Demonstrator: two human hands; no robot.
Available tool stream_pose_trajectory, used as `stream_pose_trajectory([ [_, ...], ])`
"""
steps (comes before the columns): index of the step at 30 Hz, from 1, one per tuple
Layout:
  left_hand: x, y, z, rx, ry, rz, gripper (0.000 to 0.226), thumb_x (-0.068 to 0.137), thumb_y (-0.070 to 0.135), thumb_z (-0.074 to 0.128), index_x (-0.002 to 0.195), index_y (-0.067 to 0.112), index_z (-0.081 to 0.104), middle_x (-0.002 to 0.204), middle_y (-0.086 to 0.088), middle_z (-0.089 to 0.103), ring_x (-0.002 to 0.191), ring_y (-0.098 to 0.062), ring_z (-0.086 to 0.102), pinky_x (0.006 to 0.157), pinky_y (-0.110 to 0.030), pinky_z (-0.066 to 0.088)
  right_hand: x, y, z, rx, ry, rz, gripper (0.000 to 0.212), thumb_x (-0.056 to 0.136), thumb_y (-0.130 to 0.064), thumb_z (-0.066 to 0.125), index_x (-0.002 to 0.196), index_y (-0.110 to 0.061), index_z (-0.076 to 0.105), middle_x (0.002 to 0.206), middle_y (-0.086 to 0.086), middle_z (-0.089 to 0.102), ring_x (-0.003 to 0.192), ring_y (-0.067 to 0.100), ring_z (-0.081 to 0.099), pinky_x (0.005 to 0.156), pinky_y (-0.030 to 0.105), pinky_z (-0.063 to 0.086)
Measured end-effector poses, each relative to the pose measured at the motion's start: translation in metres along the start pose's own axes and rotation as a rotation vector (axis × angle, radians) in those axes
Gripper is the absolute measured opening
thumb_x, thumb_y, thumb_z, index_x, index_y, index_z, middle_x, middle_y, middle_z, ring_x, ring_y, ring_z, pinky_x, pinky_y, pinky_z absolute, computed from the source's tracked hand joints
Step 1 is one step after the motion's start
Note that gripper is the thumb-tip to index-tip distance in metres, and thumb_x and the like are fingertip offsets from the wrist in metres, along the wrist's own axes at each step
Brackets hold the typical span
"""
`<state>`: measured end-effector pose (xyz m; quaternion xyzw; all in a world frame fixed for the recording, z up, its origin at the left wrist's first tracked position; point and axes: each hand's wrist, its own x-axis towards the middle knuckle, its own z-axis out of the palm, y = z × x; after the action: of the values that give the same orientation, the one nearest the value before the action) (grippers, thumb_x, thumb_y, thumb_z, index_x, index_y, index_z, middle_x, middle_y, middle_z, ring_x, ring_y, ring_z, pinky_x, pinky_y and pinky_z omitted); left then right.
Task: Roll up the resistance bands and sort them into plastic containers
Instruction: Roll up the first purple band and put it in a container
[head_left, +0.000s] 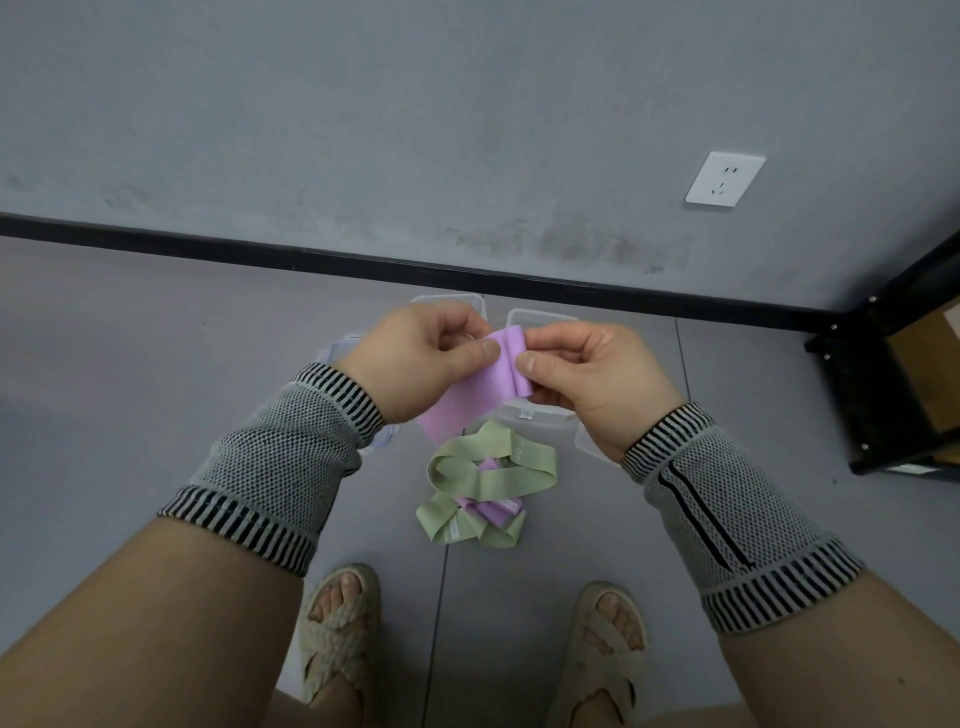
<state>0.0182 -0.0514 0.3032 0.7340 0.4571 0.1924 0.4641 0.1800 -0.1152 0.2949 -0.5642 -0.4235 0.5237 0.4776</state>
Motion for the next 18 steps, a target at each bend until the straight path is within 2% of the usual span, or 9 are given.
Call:
stream_pose_trajectory([
  [4,0.001,-0.002,-0.004,0.166,-0.028,-0.029,0.018,0.091,0.024,0.058,0.073,0.023,0.057,0.063,0.007,0.054,0.045,0.003,0.043,0.043,-0.012,0.037,0.001,0.0,-0.004,-0.004,0.031,0.007,0.019,0.085,0.005,0.061,0.089,-0.012,0.069,0.077,0.016,0.067,0.07,0.024,0.06,0.067,0.03,0.053],
  [9,0.0,0.005,-0.004,0.077,0.053,0.011,0.025,0.092,0.017,0.053,0.067,0.02,0.052,0.065,0.003,0.05,0.06,-0.01,0.043,0.059,-0.025,0.036,0.002,-0.001,-0.002,0.017,0.063,-0.006,0.016,0.085,0.003,0.062,0.087,-0.012,0.068,0.074,0.012,0.067,0.067,0.021,0.059,0.067,0.03,0.052],
  [13,0.002,0.007,0.002,0.137,0.106,0.038,0.027,0.092,0.016,0.051,0.065,0.02,0.049,0.06,0.006,0.046,0.051,-0.003,0.04,0.048,-0.016,0.031,0.002,-0.002,-0.001,0.004,0.114,-0.013,0.012,0.084,0.0,0.066,0.086,-0.011,0.068,0.071,0.008,0.067,0.06,0.015,0.059,0.059,0.023,0.052],
  [16,0.002,0.01,0.006,0.141,0.155,0.068,0.026,0.09,0.023,0.056,0.065,0.018,0.052,0.059,0.004,0.048,0.052,-0.005,0.039,0.05,-0.02,0.032,0.002,-0.002,-0.001,-0.014,0.134,-0.037,0.011,0.082,0.0,0.068,0.083,-0.011,0.067,0.066,0.006,0.065,0.057,0.014,0.058,0.058,0.023,0.052],
  [18,0.001,0.011,0.009,0.103,0.188,0.093,0.028,0.086,0.034,0.063,0.069,0.012,0.059,0.061,-0.001,0.057,0.055,-0.009,0.047,0.054,-0.024,0.04,0.002,-0.001,0.001,-0.058,0.139,-0.073,0.015,0.08,0.0,0.07,0.081,-0.014,0.066,0.065,0.004,0.065,0.061,0.016,0.061,0.065,0.029,0.055],
])
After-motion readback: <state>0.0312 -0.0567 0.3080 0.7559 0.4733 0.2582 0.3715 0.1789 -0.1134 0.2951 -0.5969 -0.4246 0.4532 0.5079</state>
